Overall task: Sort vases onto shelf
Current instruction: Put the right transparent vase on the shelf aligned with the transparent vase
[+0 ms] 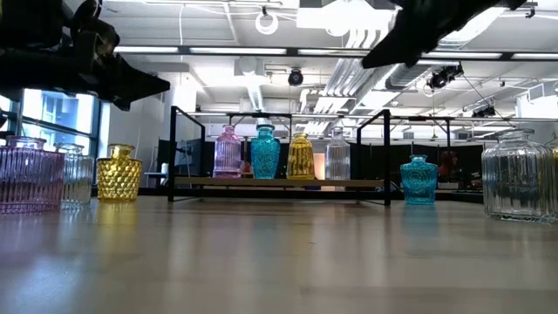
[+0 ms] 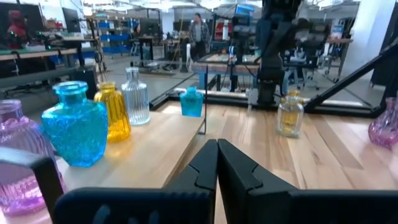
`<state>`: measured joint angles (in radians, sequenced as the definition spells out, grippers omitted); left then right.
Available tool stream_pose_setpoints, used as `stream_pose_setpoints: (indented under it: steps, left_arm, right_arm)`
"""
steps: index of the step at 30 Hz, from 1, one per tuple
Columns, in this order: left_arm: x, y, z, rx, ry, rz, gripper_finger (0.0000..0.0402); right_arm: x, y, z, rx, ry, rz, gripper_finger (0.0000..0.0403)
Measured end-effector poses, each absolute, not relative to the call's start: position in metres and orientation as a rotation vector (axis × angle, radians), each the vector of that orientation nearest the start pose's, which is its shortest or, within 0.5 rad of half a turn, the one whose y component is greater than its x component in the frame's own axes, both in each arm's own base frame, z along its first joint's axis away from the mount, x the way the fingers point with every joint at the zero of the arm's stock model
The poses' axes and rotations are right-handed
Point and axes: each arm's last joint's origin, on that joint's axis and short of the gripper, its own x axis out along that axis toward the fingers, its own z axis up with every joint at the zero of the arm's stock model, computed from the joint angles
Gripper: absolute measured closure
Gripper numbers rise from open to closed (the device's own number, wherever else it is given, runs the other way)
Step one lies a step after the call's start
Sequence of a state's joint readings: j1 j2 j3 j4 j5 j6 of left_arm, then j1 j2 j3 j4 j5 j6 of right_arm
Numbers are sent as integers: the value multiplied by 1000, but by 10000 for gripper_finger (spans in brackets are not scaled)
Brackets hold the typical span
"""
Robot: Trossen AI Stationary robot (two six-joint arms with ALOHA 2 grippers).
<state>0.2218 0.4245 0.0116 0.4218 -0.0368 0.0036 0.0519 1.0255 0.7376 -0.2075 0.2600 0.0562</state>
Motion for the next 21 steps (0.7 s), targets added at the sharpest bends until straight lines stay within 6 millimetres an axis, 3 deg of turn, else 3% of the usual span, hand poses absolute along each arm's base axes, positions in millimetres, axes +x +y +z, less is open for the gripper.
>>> stream_pose_setpoints:
  steps: [8,21]
  left_arm:
    - [121,28,168,11,7,254,401]
    - [121,28,165,-6,41,257,401]
  right_arm:
    - [189,23,277,112,527,-234,401]
    - [172,45,264,262,683,-246,388]
